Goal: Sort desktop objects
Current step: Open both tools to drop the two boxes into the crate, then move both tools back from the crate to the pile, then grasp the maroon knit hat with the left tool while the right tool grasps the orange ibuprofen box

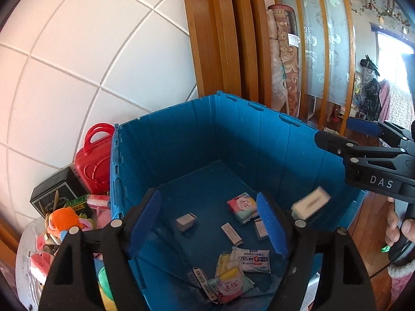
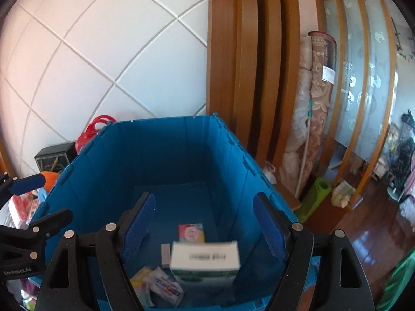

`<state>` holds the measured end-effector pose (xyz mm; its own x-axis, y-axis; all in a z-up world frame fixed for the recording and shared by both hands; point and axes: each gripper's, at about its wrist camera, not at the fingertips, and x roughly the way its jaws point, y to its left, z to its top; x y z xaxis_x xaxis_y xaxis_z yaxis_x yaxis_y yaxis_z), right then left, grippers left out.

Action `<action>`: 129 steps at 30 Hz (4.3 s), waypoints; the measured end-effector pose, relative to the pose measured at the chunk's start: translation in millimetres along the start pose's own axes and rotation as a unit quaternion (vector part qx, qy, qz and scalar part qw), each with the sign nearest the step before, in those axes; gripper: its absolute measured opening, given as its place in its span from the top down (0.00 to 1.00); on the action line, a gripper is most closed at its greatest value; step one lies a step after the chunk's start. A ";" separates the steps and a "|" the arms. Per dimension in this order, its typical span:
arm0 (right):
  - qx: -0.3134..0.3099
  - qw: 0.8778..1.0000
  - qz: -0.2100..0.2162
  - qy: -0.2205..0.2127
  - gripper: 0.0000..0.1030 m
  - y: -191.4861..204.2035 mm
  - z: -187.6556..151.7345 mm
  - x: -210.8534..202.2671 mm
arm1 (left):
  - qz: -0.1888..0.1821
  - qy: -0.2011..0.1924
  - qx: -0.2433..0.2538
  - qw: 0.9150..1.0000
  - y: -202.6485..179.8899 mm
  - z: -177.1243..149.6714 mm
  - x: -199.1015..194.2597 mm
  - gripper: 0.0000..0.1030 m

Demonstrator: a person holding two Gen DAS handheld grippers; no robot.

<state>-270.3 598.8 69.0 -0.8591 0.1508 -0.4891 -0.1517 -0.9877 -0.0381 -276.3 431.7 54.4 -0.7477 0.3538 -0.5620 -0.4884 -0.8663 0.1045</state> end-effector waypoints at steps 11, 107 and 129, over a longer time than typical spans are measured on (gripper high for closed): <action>0.012 1.000 0.013 -0.016 0.00 -2.3 -6.7 -18.4 | -0.006 -0.028 -0.024 0.999 20.4 -18.7 -31.7 0.26; 0.012 0.937 0.189 0.293 0.01 323.3 -300.6 79.3 | 0.050 0.241 -0.206 0.947 314.7 -409.4 -4.8 0.00; 0.003 0.942 0.195 0.274 0.79 349.1 -284.6 53.3 | 0.050 0.180 -0.193 0.963 305.9 -378.1 -45.9 0.85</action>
<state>-229.9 250.2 -218.3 -0.4692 -0.2684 -0.8413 0.1186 -0.9632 0.2411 -221.3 17.1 -198.0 -0.5442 0.1774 -0.8200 -0.1665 -0.9808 -0.1016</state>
